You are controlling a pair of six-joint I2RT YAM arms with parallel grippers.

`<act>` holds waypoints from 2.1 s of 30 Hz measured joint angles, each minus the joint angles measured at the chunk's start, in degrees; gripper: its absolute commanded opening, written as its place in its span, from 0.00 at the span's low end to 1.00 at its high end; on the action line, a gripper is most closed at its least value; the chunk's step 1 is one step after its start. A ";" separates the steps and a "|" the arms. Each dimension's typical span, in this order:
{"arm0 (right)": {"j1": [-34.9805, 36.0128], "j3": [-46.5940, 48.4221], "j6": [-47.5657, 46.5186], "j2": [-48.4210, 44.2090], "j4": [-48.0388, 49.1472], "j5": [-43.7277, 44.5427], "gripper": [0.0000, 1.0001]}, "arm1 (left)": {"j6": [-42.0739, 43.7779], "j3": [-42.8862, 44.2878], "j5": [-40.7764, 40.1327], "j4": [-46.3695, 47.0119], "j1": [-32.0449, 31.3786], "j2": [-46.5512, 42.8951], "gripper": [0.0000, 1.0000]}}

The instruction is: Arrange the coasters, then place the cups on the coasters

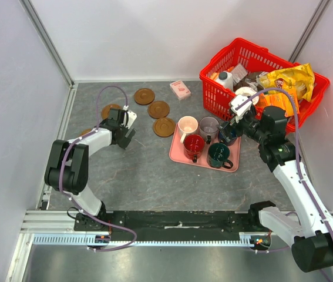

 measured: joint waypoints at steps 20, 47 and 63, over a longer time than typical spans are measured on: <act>-0.11 0.00 0.02 0.09 0.00 -0.42 0.98 | 2.32 -5.66 4.57 0.35 -0.31 -6.25 1.00; -0.11 -0.02 0.02 0.09 -0.02 -0.42 0.98 | 3.48 2.03 -2.78 -0.07 -10.38 0.90 1.00; -0.11 -0.02 0.00 0.09 -0.02 -0.39 0.98 | -0.83 20.22 -2.01 -2.89 -5.79 9.79 1.00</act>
